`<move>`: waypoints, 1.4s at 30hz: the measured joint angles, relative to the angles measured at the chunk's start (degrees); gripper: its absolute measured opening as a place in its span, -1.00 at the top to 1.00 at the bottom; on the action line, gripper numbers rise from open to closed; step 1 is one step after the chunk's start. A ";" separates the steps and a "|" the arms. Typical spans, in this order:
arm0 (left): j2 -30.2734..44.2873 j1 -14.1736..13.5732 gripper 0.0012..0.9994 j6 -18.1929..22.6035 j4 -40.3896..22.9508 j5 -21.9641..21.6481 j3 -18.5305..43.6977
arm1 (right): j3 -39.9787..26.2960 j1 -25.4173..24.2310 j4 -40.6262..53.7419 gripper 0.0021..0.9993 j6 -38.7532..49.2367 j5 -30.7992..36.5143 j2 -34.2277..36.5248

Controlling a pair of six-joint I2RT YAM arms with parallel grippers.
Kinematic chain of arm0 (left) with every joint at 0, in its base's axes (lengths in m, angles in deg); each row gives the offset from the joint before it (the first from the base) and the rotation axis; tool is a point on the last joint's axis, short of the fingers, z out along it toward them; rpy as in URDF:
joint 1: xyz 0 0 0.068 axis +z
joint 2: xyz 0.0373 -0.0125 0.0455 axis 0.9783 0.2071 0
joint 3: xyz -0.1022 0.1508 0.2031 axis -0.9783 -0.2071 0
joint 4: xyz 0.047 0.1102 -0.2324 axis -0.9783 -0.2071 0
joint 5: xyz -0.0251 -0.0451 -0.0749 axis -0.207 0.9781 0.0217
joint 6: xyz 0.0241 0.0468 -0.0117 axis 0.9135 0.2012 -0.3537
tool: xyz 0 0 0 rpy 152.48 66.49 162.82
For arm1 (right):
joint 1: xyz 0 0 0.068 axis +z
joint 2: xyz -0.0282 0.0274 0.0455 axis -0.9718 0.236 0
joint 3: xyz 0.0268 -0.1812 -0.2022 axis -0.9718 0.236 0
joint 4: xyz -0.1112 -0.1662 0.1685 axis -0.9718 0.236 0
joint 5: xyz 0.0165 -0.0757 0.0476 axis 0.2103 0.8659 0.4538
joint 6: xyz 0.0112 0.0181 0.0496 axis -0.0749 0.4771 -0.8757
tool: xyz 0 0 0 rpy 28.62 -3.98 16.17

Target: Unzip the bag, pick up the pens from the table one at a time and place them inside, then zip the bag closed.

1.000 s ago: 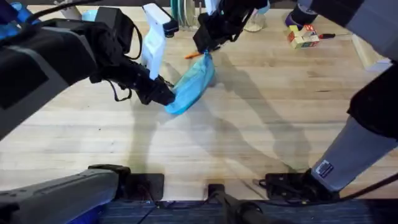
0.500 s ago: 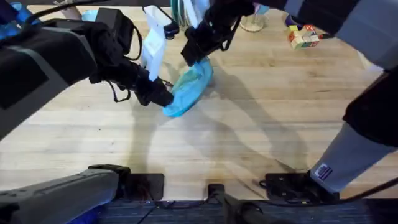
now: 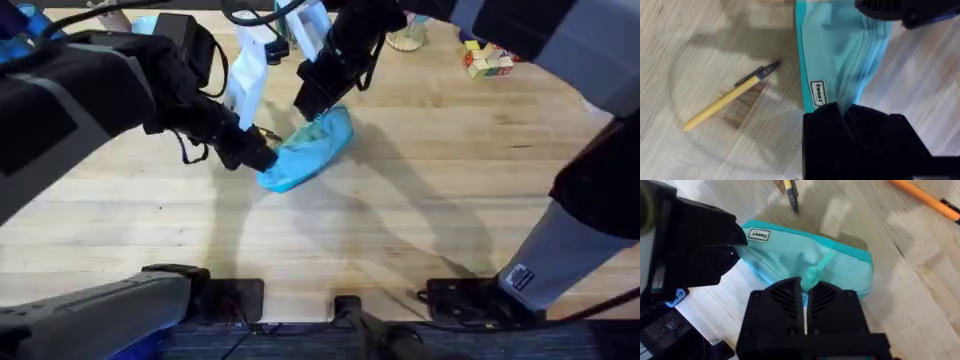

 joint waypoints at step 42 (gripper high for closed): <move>0.00 0.55 0.92 0.02 -0.13 -1.75 -0.39 | 0.00 1.79 -2.54 0.94 11.13 -9.68 0.00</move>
